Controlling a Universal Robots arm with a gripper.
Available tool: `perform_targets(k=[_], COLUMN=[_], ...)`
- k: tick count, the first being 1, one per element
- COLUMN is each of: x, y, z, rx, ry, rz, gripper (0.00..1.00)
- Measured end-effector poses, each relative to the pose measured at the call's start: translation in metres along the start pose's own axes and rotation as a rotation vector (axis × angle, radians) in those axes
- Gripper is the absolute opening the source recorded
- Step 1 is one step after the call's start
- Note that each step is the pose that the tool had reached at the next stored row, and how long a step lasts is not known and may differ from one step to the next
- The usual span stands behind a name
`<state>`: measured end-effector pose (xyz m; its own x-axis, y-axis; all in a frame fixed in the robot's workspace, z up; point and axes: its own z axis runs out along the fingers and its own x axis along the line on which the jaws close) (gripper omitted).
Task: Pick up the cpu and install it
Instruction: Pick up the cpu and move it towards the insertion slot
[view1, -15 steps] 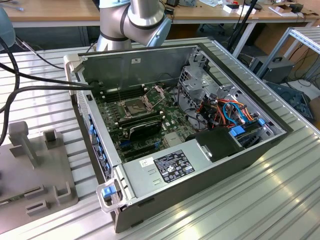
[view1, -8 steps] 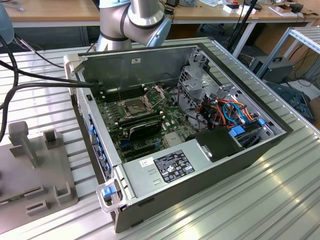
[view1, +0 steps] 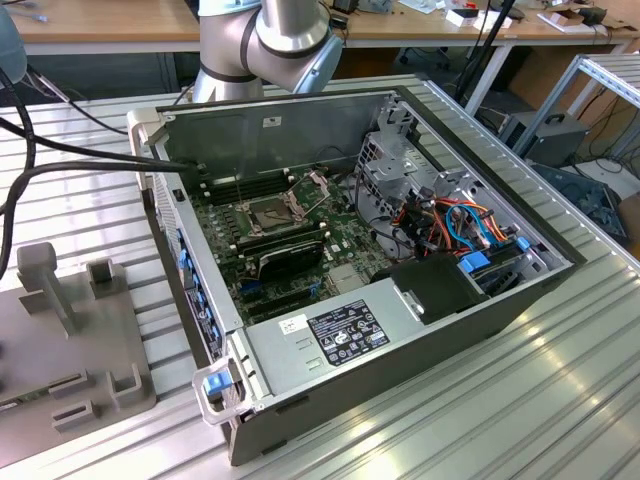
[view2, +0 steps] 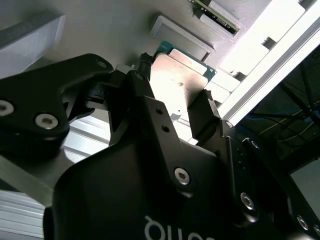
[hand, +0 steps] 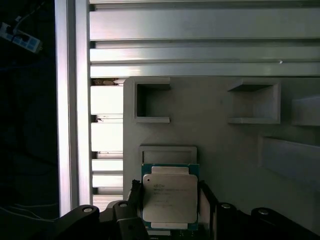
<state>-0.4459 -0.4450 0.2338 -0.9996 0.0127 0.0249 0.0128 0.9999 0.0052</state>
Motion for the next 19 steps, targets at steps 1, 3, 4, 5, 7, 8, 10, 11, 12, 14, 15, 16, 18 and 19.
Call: perform_targets(k=[1,3,4,5,7,8,10,11,12,14,15,16,18,19], x=[0.0000,0.0001,0.0001,0.0001,0.0001,0.0002,0.0003,0.0003,0.0004,0.0005,0.0006,0.0006,0.0007,0.0006], y=[0.0000,0.0000,0.0000,0.0000,0.0000,0.0001,0.0001,0.0001,0.0001,0.0001,0.0001,0.0002,0.0002,0.0002], z=[-0.0001,-0.0010,-0.0020,-0.0028,-0.0051,-0.0069,-0.0108,-0.0126,-0.0156,-0.0205,-0.0233,-0.0262,-0.0273,-0.0273], rx=[0.0000,0.0003,0.0002,0.0001,0.0001,0.0000,0.0001,0.0001,0.0001,0.0000,0.0001,0.0000,-0.0001,-0.0002], ry=[0.0000,0.0004,0.0003,0.0000,0.0001,0.0000,0.0001,0.0001,0.0000,0.0000,0.0001,0.0000,-0.0001,-0.0003], rz=[0.000,0.000,0.000,0.000,0.000,0.000,0.000,0.000,0.000,0.000,0.000,0.000,0.000,0.000], gripper=[0.55,0.55,0.55,0.55,0.55,0.55,0.55,0.55,0.55,0.55,0.55,0.55,0.55,0.55])
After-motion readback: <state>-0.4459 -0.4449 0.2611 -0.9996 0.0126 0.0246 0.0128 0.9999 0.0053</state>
